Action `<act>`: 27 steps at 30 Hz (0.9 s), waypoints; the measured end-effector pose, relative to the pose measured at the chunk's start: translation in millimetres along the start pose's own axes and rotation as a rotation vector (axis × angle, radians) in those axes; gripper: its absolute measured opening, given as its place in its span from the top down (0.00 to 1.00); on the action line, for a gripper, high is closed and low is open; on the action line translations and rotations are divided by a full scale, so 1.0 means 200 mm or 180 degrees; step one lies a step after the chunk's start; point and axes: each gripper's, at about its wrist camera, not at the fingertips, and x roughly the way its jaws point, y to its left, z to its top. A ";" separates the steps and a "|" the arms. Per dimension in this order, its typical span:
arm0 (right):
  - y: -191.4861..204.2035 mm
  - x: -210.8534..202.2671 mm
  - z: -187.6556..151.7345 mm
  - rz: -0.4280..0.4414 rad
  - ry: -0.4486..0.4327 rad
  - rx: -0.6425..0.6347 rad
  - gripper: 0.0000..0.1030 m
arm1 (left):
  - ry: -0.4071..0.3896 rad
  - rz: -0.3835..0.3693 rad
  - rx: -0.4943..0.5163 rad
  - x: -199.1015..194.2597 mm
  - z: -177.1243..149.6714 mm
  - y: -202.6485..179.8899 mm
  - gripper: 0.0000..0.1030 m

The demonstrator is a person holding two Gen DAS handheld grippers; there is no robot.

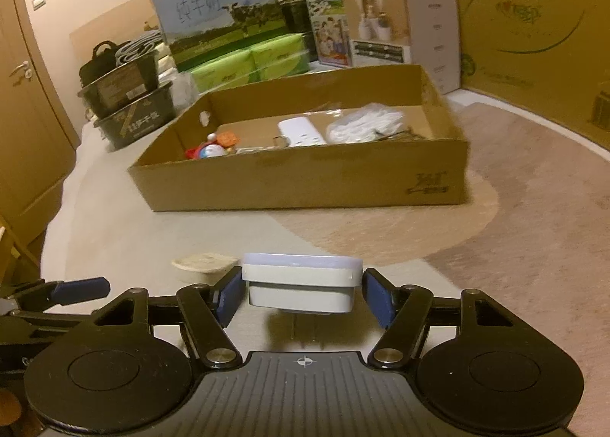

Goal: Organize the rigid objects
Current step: 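Grasp the white plug adapter with the right tool while the left tool grasps the cream adapter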

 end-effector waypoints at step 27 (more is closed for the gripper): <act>-0.28 -0.12 0.01 -0.0239 -0.0090 0.0067 0.35 | -0.0006 -0.0004 0.0198 0.17 0.08 -0.22 0.62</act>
